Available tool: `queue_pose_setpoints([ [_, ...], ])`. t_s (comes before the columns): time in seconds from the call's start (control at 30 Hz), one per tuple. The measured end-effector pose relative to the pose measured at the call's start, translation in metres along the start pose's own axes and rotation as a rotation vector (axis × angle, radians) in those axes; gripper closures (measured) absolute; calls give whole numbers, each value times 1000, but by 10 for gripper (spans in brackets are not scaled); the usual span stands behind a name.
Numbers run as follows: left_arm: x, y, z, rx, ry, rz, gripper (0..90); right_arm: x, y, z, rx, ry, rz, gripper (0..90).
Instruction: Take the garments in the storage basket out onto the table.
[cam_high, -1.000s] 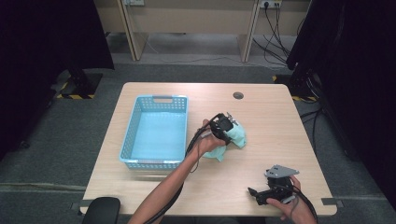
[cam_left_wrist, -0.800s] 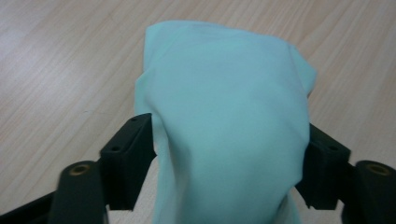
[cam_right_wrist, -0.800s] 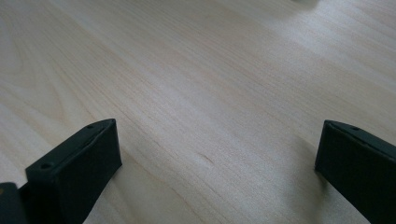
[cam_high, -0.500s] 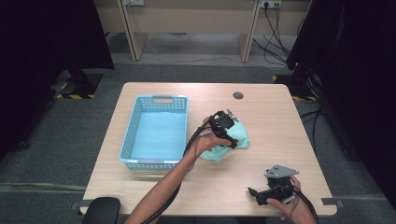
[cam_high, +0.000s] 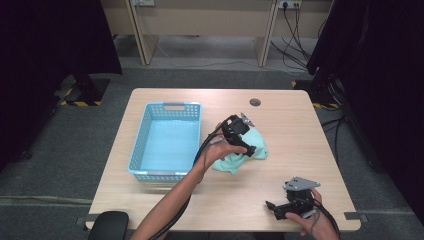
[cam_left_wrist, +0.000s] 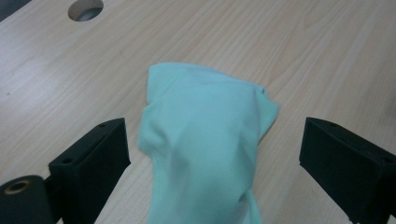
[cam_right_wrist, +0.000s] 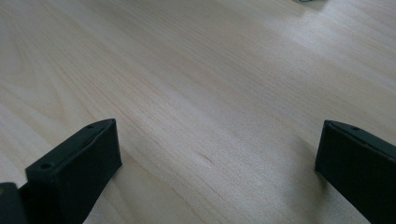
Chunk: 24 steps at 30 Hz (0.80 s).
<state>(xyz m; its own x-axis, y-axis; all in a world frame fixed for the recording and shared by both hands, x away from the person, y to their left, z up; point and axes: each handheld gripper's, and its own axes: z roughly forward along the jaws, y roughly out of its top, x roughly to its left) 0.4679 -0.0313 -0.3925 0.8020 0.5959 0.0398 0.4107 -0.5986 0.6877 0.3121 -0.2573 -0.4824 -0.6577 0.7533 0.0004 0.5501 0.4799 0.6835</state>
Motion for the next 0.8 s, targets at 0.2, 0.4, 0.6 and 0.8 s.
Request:
queue_pose_setpoints([
  [0.2, -2, 3, -8, -22, -5, 4, 77, 0, 0, 0, -1, -1, -1, 3],
  [0.4, 1, 3, -17, -44, -4, -4, 77, 0, 0, 0, 0, 0, 0, 4],
  [0.6, 6, 2, -26, -73, -3, -14, 77, 0, 0, 0, 0, 0, 1, 4],
  [0.8, 11, -5, -37, -120, -16, -32, 76, 0, 0, 0, 1, 1, 1, 3],
])
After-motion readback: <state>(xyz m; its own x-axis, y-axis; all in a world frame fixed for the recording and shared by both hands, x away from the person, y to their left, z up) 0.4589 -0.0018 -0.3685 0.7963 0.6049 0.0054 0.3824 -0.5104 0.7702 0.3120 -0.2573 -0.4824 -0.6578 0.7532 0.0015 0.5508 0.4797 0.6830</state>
